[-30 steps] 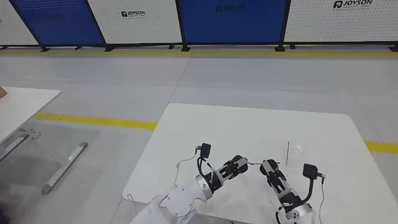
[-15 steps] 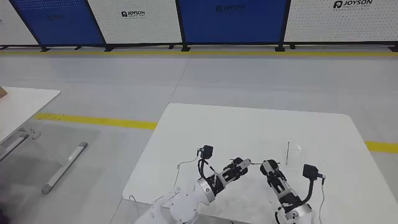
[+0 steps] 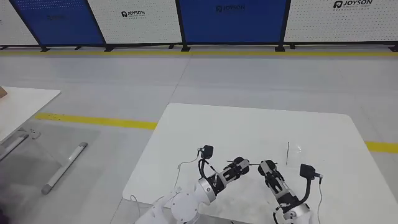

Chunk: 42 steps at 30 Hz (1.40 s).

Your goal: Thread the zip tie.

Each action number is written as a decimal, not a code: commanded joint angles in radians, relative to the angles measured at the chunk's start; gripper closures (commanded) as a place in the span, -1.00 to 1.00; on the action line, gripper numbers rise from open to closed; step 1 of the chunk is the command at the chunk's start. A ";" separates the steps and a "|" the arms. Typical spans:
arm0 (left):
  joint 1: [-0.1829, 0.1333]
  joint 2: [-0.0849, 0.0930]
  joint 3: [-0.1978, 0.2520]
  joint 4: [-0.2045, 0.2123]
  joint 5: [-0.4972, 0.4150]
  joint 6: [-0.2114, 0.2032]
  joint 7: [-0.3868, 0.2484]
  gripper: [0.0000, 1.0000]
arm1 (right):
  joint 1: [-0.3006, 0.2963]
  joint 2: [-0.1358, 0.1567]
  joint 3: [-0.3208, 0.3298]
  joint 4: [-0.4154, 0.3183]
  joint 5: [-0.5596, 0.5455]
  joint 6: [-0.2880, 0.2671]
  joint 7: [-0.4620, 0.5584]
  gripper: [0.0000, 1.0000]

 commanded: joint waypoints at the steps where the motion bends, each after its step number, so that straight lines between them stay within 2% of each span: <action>1: 0.001 0.000 0.000 -0.001 0.000 0.001 0.000 0.82 | -0.001 0.000 0.001 -0.001 0.000 -0.003 -0.001 1.00; 12: 0.000 -0.002 0.008 -0.002 0.013 0.014 -0.002 0.74 | -0.008 0.001 0.005 -0.003 0.003 -0.016 -0.010 1.00; 16: -0.001 -0.004 0.008 -0.002 0.010 0.018 0.004 0.84 | -0.008 0.001 0.006 -0.004 0.000 -0.016 -0.010 1.00; 18: -0.001 -0.004 0.007 -0.002 0.007 0.018 0.006 1.00 | -0.008 0.001 0.006 -0.006 -0.002 -0.016 -0.008 1.00; 32: 0.007 -0.003 0.001 -0.013 0.002 -0.003 -0.020 1.00 | -0.005 0.003 0.008 -0.016 -0.008 -0.002 0.009 1.00; 42: 0.017 0.001 -0.004 -0.026 0.005 -0.014 -0.041 1.00 | -0.004 0.005 0.014 -0.020 0.015 -0.012 0.046 1.00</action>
